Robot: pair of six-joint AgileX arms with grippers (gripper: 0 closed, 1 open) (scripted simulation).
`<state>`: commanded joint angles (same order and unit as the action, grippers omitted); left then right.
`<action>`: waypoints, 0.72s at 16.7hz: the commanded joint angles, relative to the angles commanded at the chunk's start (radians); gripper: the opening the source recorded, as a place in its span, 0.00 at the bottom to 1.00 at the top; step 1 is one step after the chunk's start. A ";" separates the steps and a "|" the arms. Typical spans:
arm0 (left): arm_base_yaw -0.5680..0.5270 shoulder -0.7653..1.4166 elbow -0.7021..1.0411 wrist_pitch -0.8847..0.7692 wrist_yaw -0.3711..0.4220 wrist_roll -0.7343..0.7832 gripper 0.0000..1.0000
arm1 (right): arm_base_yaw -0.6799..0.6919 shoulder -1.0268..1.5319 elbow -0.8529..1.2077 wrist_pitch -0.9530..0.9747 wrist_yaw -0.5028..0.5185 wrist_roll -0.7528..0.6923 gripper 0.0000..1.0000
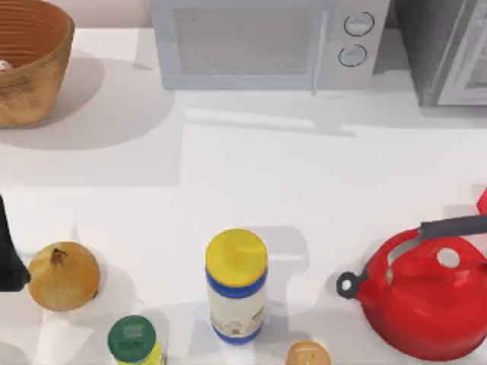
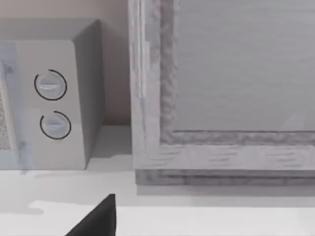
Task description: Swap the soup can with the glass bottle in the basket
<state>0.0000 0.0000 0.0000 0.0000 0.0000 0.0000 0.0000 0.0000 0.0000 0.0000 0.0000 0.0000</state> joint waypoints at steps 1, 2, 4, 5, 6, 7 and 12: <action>0.000 0.000 0.000 0.000 0.000 0.000 1.00 | 0.000 0.000 0.000 0.000 0.000 0.000 1.00; 0.000 0.000 0.000 0.000 0.000 0.000 1.00 | 0.000 0.000 0.000 0.000 0.000 0.000 1.00; 0.005 0.025 0.028 -0.010 -0.002 0.001 1.00 | 0.000 0.000 0.000 0.000 0.000 0.000 1.00; 0.009 0.051 0.056 -0.021 -0.003 0.001 1.00 | 0.000 0.000 0.000 0.000 0.000 0.000 1.00; 0.014 0.086 0.094 -0.036 -0.004 0.003 1.00 | 0.000 0.000 0.000 0.000 0.000 0.000 1.00; 0.019 0.132 0.142 -0.056 -0.004 0.005 1.00 | 0.000 0.000 0.000 0.000 0.000 0.000 1.00; 0.040 0.473 0.482 -0.206 0.011 0.023 1.00 | 0.000 0.000 0.000 0.000 0.000 0.000 1.00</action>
<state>0.0401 0.4729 0.4822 -0.2060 0.0109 0.0230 0.0000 0.0000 0.0000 0.0000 0.0000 0.0000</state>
